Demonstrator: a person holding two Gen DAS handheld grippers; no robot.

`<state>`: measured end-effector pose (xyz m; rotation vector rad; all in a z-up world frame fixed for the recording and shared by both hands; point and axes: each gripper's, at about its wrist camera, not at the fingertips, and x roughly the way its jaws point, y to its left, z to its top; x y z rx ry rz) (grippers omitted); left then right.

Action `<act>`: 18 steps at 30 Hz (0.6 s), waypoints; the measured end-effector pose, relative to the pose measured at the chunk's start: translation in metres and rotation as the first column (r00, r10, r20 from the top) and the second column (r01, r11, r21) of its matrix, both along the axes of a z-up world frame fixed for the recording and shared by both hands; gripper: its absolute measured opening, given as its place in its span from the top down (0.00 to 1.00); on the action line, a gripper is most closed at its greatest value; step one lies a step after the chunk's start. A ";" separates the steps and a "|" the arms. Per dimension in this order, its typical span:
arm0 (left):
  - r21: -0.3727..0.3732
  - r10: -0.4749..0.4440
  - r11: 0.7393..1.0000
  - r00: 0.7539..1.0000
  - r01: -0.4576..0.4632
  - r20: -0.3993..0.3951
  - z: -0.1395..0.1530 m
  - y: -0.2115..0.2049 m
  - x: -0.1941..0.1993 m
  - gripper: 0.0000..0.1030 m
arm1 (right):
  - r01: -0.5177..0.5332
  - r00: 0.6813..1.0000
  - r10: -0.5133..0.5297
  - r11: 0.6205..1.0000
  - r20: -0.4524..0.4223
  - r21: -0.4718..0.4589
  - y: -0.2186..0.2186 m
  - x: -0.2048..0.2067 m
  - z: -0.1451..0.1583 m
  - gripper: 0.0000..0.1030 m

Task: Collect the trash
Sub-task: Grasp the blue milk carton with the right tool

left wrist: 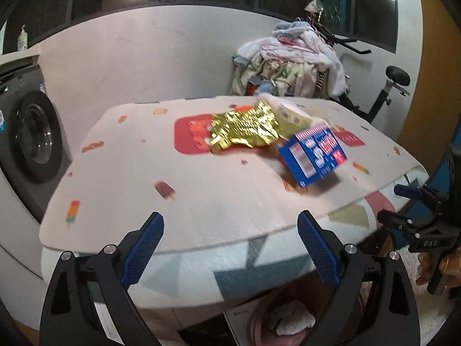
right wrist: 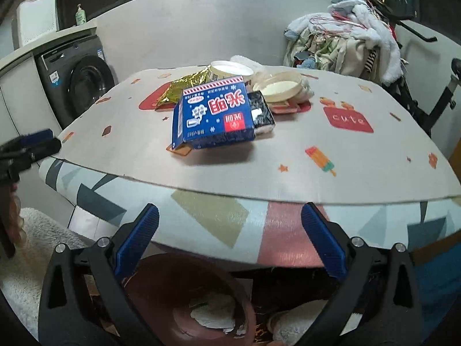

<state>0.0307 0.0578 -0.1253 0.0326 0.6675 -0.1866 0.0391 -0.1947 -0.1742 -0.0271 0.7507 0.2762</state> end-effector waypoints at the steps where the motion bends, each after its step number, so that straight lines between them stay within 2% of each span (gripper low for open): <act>1: 0.002 0.002 1.000 1.000 -0.002 0.004 0.003 0.003 0.003 0.11 | -0.005 1.000 0.005 1.000 0.003 -0.006 0.001 0.004 0.003 0.05; 11: 0.016 0.024 1.000 0.998 -0.025 0.060 0.034 0.029 0.025 0.11 | -0.007 1.000 0.007 1.000 0.019 0.000 0.001 0.040 0.022 0.05; 18: -0.009 0.033 0.999 0.997 -0.032 0.072 0.037 0.038 0.029 0.11 | -0.002 1.000 0.002 1.000 0.025 0.004 0.002 0.071 0.027 0.05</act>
